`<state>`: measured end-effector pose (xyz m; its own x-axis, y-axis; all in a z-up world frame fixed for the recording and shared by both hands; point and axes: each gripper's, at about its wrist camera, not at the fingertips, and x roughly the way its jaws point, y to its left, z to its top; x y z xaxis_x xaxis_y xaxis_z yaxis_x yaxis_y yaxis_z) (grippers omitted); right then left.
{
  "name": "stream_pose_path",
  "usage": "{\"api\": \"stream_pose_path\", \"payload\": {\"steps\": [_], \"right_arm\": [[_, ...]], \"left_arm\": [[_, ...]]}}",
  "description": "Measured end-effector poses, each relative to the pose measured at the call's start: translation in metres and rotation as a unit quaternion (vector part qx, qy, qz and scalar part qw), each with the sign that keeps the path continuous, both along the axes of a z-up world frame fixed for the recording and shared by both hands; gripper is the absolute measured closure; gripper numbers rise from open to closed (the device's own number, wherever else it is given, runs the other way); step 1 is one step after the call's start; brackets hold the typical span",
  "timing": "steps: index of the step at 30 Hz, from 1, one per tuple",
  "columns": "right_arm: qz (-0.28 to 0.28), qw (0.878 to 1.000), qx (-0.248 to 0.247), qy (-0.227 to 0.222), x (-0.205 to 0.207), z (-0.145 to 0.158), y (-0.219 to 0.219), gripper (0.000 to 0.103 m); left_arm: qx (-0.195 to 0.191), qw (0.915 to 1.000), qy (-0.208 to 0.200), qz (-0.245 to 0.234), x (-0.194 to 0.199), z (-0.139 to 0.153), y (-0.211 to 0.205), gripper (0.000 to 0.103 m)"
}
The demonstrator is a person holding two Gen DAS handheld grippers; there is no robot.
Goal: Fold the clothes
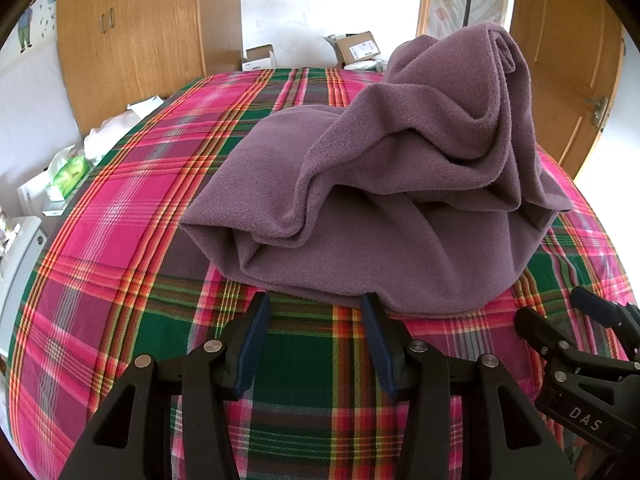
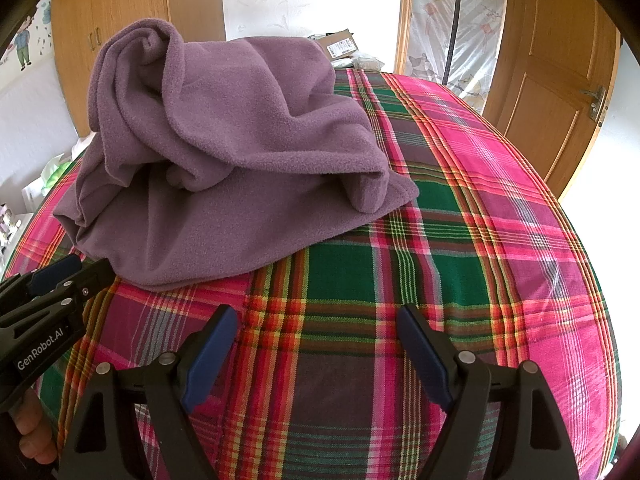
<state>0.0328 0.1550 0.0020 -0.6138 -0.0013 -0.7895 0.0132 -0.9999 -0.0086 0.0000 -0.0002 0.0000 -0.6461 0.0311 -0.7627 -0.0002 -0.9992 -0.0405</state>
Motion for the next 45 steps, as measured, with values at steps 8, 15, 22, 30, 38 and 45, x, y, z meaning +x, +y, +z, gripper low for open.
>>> {"api": "stream_pose_path", "payload": {"steps": [8,15,22,30,38,45], "right_arm": [[0.0,1.0,0.0,0.0,-0.0001,0.0002,-0.0012,0.021],[0.0,1.0,0.0,0.0,0.0002,0.0002,-0.0019,0.021],[0.0,1.0,0.0,0.0,0.0004,0.0002,-0.002,0.02],[0.0,1.0,0.0,0.0,0.0007,0.0001,-0.0018,0.02],[0.0,1.0,0.0,0.0,0.0007,0.0001,-0.002,0.02],[-0.001,1.0,-0.001,-0.001,0.0029,-0.0002,-0.0032,0.02]], "left_arm": [[-0.001,1.0,0.0,0.0,-0.0001,-0.0002,-0.0017,0.054],[-0.002,1.0,0.0,0.0,0.0001,-0.0003,-0.0014,0.054],[-0.004,1.0,-0.001,-0.001,0.003,0.0006,-0.0002,0.054],[-0.005,1.0,-0.001,-0.001,0.0027,0.0003,0.0004,0.054],[-0.007,1.0,-0.001,-0.001,0.0024,0.0004,0.0003,0.054],[-0.013,0.9999,-0.001,-0.001,0.0032,0.0008,0.0023,0.053]]}}
